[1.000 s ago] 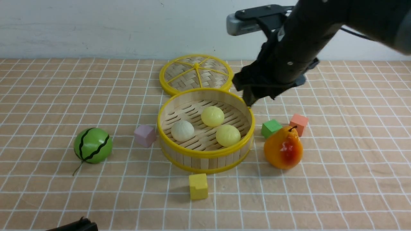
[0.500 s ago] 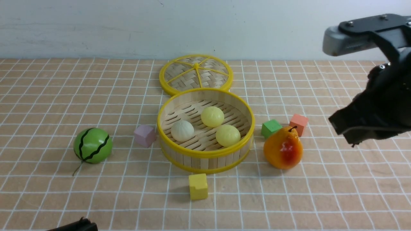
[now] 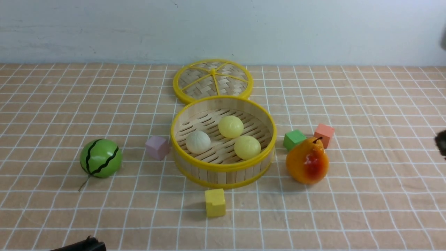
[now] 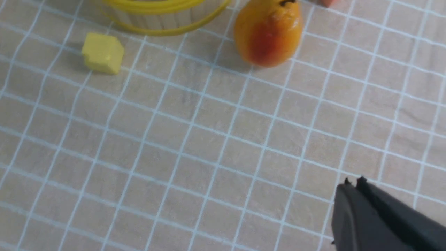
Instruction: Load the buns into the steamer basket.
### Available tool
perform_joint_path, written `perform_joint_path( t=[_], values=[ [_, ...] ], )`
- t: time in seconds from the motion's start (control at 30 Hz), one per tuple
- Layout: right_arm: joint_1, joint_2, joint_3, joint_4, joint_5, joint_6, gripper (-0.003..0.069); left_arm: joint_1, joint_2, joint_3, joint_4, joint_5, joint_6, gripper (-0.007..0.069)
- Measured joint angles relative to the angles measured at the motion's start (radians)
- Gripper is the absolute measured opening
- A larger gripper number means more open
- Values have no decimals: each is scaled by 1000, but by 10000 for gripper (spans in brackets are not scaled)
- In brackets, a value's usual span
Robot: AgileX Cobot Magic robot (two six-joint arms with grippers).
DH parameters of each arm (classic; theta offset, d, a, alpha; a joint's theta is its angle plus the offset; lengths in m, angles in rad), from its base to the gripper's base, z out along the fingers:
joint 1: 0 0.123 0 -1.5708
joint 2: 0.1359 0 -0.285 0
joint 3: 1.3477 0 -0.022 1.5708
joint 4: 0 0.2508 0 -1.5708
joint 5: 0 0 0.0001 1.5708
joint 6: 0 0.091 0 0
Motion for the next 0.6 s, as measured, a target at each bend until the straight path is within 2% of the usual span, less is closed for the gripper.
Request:
perform_joint_path(
  t=[0.17,0.2,0.23,0.33,0.47,0.6],
  values=[
    [-185,-370,481,32,-402,-22,-12,0,0,0,0,0,0,101],
    [-222,-491,632,34,-519,-22,-11,0,0,0,0,0,0,102],
    [-226,-508,653,34,-519,-22,-11,0,0,0,0,0,0,102],
    [-279,-778,966,40,-714,-22,-11,0,0,0,0,0,0,105],
    [-295,-945,1117,43,-728,-21,-11,0,0,0,0,0,0,111],
    [-300,-968,1121,44,-676,23,-10,0,0,0,0,1,0,115]
  ],
)
